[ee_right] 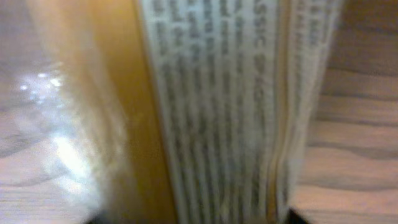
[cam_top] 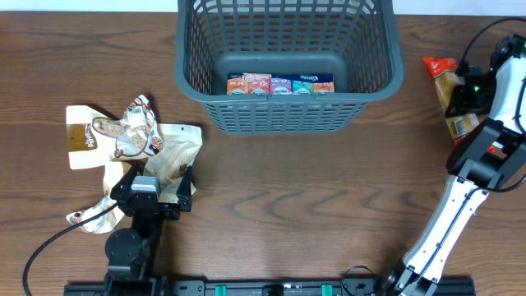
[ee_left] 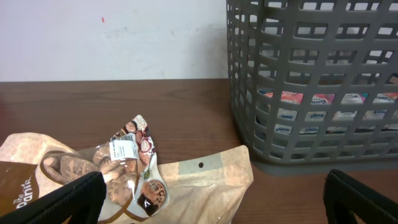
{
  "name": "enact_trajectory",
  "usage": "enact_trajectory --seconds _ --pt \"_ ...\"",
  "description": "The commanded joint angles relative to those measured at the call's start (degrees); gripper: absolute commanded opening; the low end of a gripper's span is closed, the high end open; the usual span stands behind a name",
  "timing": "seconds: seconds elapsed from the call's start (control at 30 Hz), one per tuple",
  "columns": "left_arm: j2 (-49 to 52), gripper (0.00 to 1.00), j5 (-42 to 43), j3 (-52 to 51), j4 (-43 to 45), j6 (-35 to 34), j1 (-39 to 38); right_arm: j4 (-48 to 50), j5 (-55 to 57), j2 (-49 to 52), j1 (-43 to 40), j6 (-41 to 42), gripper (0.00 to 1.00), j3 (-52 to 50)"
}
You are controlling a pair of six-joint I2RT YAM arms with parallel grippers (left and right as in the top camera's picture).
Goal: Pack container
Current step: 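Move the right gripper to the orange snack bar package and grasp it, then carry the snack package with the right gripper and drop it into the basket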
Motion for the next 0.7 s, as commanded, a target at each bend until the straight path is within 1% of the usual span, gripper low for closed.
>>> enact_trajectory --seconds 0.0,0.07,0.1,0.27,0.4,0.53,0.67 --pt "0.09 0.99 2.14 -0.5 -1.68 -0.5 0.17 -1.07 -9.55 1.29 2.03 0.52 0.15 -0.66" --pt "0.09 0.99 2.14 -0.5 -1.4 -0.5 0.17 -2.23 -10.36 0.55 3.32 1.95 0.04 1.51" --pt "0.09 0.99 2.14 -0.5 -1.42 -0.5 0.17 -2.91 -10.56 0.07 3.96 2.08 0.01 2.8" --pt "0.09 0.98 2.14 -0.5 -1.46 -0.5 0.17 -5.14 -10.82 -5.95 7.87 3.98 0.01 12.59" --pt "0.09 0.99 2.14 -0.5 -1.46 -0.96 0.17 -3.5 -10.78 -15.23 11.39 5.07 0.01 18.38" --pt "0.09 0.99 2.19 -0.5 -1.46 -1.6 0.17 0.61 -10.16 -26.16 15.69 5.05 0.01 19.45" --pt "0.09 0.98 2.16 -0.5 -1.51 -1.6 0.17 3.37 -8.76 -34.01 19.89 4.7 0.01 19.45"
